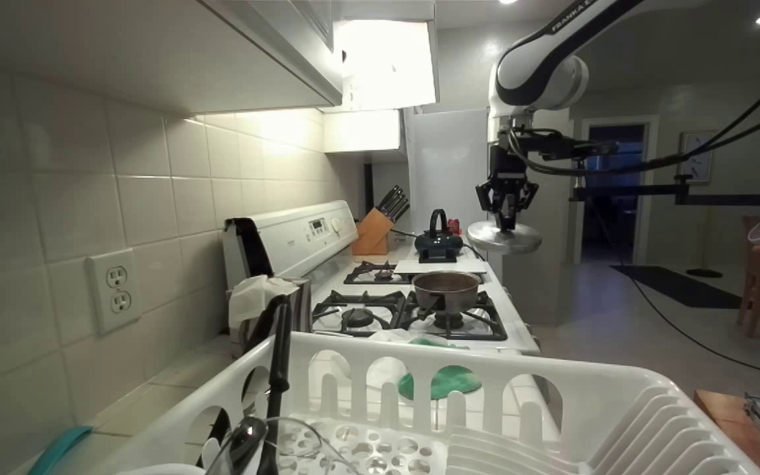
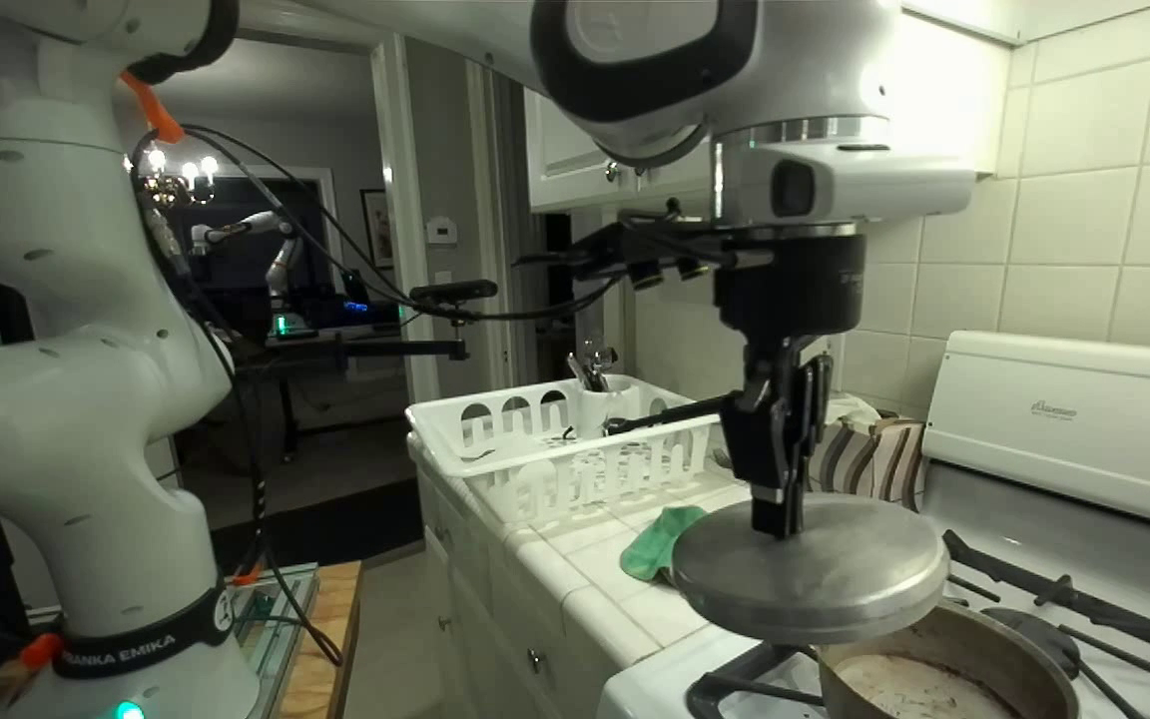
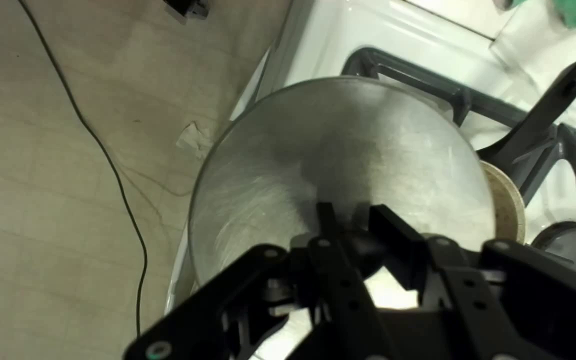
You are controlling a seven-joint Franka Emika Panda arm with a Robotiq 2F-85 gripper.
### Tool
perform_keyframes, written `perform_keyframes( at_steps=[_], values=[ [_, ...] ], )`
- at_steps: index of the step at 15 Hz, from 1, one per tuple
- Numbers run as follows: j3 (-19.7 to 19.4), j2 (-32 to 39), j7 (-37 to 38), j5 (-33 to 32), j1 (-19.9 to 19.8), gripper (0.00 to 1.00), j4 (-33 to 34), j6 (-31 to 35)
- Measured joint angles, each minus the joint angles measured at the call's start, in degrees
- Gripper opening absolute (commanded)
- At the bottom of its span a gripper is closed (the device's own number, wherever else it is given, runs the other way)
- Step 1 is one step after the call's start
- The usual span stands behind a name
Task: Put the pan on the stove, then close it
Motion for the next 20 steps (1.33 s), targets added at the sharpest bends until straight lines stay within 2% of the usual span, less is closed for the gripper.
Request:
perform_keyframes(
  at_steps=[7, 14, 20],
  values=[
    [-1.0, 12.6, -0.2, 7.8, -0.3, 0.06, 14.8, -8.2],
    [-1.6, 21.3, -0.8, 15.0, -2.3, 0.06, 23.0, -11.2],
    [-1.3, 26.9, -0.7, 16.9, -2.5, 0.06, 29.9, -14.0]
  ],
)
